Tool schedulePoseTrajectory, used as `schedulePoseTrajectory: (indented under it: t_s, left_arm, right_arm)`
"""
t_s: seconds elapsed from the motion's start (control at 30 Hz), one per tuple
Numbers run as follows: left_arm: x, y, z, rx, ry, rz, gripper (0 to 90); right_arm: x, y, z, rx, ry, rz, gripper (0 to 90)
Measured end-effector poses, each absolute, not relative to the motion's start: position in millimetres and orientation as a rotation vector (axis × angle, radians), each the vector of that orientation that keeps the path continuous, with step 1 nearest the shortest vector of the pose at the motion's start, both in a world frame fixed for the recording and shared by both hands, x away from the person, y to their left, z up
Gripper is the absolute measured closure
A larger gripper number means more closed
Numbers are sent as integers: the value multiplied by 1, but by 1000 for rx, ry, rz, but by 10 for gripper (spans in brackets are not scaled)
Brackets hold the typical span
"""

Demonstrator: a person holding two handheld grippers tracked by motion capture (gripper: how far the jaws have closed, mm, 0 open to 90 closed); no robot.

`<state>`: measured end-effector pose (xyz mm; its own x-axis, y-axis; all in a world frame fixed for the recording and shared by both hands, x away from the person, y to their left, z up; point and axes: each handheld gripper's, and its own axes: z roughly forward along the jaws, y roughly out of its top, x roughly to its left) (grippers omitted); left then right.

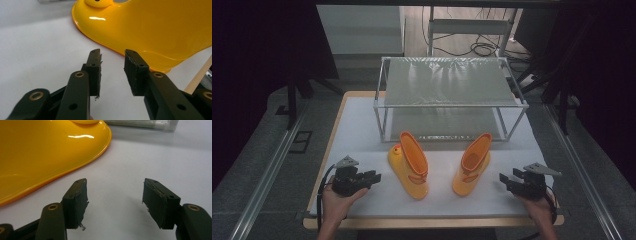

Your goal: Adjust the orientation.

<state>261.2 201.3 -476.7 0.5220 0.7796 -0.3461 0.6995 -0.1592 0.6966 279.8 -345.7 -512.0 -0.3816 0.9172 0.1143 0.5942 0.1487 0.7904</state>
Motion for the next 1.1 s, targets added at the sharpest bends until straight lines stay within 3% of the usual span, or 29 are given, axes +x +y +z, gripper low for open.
schedulePoseTrajectory:
  t_s: [0.17, 0.33, 0.8, 1.1]
  left_arm:
    - [252, 190, -473, 1910, 1187, 114, 818]
    - [238, 171, -467, 1935, 1137, 117, 888]
    - [205, 91, -472, 1991, 965, 93, 900]
    - [210, 49, -485, 2027, 983, 215, 900]
  right_arm:
    - [279, -344, -514, 1449, 2024, 1114, 371]
    - [277, -346, -513, 1447, 2013, 1124, 372]
    - [277, -351, -514, 1468, 1988, 1125, 375]
    - [278, -353, -517, 1491, 1985, 1114, 373]
